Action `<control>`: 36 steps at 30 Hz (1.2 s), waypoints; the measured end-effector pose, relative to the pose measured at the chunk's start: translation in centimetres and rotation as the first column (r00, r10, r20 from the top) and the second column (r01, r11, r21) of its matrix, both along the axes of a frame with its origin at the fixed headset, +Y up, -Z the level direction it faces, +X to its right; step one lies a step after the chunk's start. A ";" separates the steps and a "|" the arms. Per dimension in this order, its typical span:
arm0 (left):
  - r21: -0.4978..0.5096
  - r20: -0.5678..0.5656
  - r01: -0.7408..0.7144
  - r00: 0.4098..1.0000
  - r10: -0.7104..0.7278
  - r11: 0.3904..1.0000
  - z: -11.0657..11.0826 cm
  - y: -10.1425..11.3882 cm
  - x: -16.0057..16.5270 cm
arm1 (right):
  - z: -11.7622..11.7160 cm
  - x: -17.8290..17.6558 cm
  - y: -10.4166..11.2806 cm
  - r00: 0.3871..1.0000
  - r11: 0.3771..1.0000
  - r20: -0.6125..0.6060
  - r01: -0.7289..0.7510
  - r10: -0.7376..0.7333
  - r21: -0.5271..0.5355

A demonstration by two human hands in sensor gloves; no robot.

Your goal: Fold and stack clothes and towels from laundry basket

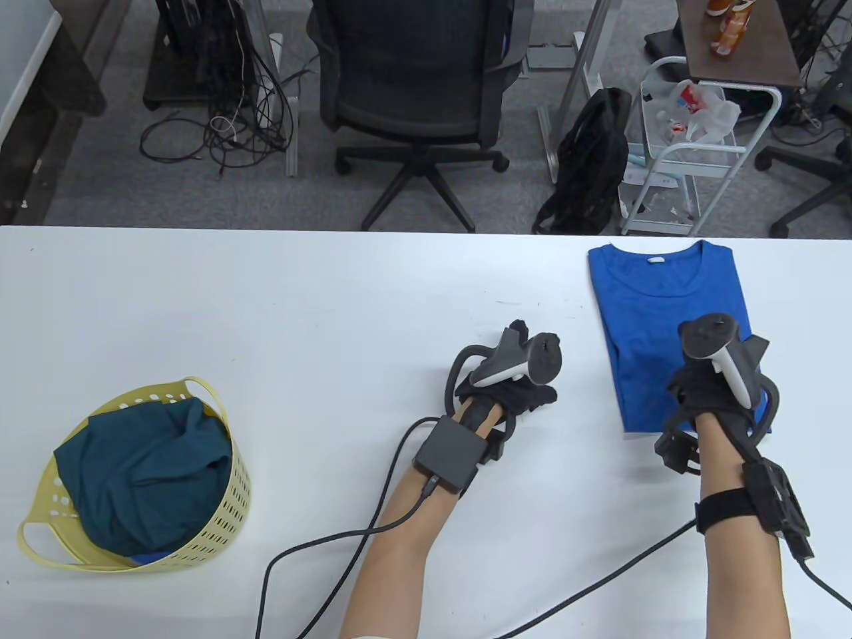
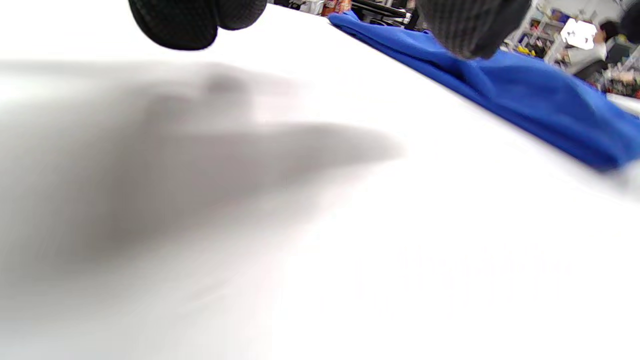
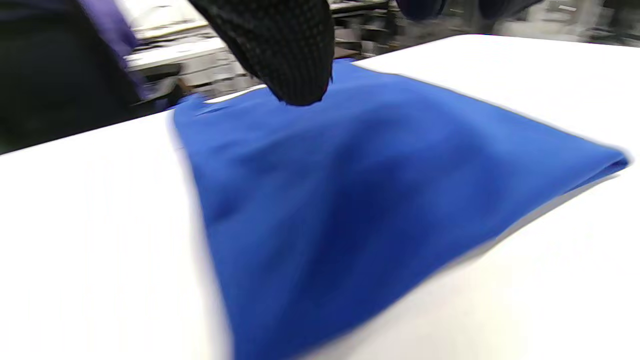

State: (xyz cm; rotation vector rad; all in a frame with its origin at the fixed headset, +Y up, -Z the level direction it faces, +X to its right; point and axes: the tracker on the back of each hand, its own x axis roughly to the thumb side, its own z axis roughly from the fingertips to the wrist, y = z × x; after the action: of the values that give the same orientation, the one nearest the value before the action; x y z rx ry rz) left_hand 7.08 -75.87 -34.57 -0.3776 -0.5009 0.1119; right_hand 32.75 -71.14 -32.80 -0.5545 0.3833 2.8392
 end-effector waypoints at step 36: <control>0.141 -0.913 0.303 0.407 0.006 0.943 19.9 13.7 -34.8 | 15.1 -17.3 -1.3 0.749 0.976 -0.657 0.070 0.085 0.206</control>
State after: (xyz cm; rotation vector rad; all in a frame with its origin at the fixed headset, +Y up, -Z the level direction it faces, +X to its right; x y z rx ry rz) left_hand -27.69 -62.12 -14.67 -0.0194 0.6413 0.0497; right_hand 15.47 -72.39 -17.75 0.5372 0.1634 2.9407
